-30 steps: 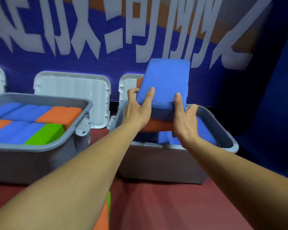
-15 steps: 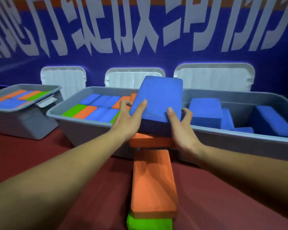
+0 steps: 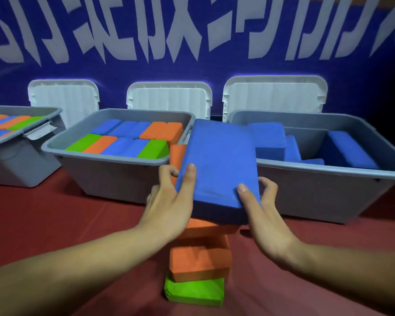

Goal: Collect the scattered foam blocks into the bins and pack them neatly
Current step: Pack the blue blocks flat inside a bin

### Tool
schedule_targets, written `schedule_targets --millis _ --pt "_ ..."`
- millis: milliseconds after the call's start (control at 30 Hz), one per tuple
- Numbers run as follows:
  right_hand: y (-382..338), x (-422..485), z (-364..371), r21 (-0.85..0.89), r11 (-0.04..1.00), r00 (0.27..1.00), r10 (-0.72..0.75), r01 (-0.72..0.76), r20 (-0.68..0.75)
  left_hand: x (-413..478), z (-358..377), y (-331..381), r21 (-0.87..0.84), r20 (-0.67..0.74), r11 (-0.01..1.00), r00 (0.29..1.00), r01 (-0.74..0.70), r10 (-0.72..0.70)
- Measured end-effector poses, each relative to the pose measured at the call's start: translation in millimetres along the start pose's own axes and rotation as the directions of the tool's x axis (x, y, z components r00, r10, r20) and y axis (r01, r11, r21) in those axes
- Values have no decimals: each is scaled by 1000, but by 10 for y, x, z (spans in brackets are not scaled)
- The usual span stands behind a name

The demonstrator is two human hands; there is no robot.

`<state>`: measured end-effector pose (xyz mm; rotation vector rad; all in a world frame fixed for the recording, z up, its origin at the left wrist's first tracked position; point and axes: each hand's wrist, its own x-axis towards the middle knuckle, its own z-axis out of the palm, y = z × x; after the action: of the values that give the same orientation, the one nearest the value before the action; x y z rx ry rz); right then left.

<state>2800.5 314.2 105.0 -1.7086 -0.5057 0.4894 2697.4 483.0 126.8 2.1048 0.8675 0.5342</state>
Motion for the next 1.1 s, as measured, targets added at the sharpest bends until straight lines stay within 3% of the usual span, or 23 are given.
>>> schedule_targets --millis 233,467,533,667,933,1100 --pt "274 -327 -61 -109 978 973 193 -181 123 -450 110 -280 20 135 996 987 88 -90" --pt "229 -187 -77 -188 966 960 214 -180 179 -166 72 -286 142 116 984 986 106 -123" --pt "237 -162 -70 -200 972 980 152 -124 130 -116 110 -252 145 95 986 991 78 -92" --pt "225 24 -116 -323 946 994 -14 -23 -111 40 240 9 162 1 985 998 -57 57" --pt "-4 636 -461 -393 919 957 -72 -45 -279 440 741 796 34 58 988 987 -150 148" --pt "-100 827 -687 -451 885 944 -45 -114 -327 632 1023 1093 134 139 972 975 -191 172"
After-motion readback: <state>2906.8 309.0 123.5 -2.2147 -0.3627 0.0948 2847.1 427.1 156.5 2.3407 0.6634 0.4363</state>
